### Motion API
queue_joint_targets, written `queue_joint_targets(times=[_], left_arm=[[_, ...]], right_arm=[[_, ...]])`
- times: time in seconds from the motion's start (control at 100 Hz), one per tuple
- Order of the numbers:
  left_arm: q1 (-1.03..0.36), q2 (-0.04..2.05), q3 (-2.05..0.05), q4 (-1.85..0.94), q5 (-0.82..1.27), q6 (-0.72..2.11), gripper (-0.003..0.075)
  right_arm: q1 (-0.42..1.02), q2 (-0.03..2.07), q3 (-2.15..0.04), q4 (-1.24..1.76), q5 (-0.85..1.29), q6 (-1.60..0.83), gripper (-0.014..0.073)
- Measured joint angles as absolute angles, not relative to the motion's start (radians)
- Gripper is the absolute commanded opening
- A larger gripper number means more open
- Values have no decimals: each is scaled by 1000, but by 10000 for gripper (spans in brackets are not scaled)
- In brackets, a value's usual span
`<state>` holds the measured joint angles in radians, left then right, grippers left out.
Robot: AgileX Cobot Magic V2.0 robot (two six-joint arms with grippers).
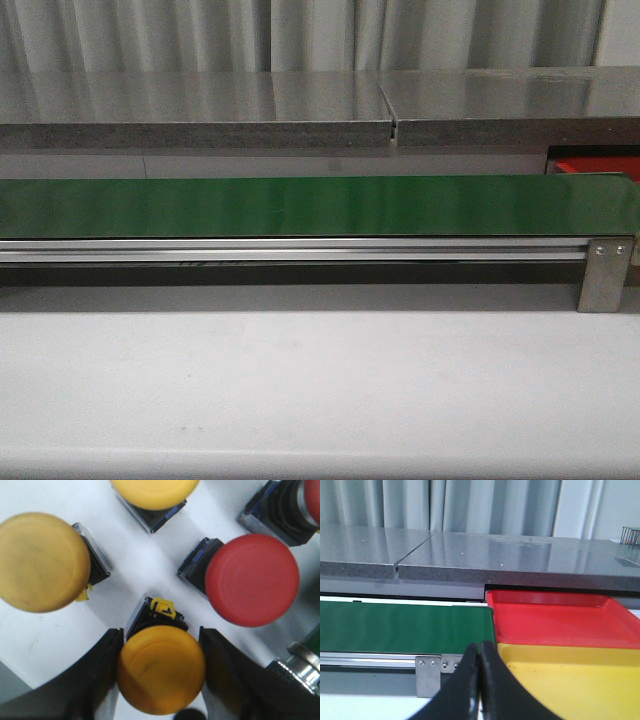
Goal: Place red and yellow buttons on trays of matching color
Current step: 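Grasp a yellow button with the left gripper and lift it, then lower the yellow button onto the belt end and open the left gripper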
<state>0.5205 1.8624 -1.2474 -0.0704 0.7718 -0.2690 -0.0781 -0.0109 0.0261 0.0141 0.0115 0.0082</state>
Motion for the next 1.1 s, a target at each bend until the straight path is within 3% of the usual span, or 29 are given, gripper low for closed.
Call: queue_joint_targets(times=[0.61, 1.1], left_arm=[[477, 1590, -1289, -88, 920, -235, 183], [340, 1757, -1571, -128, 1017, -229, 183]], right_arm=[[-78, -11, 26, 14, 11, 8, -74], [-78, -11, 26, 14, 11, 8, -74]])
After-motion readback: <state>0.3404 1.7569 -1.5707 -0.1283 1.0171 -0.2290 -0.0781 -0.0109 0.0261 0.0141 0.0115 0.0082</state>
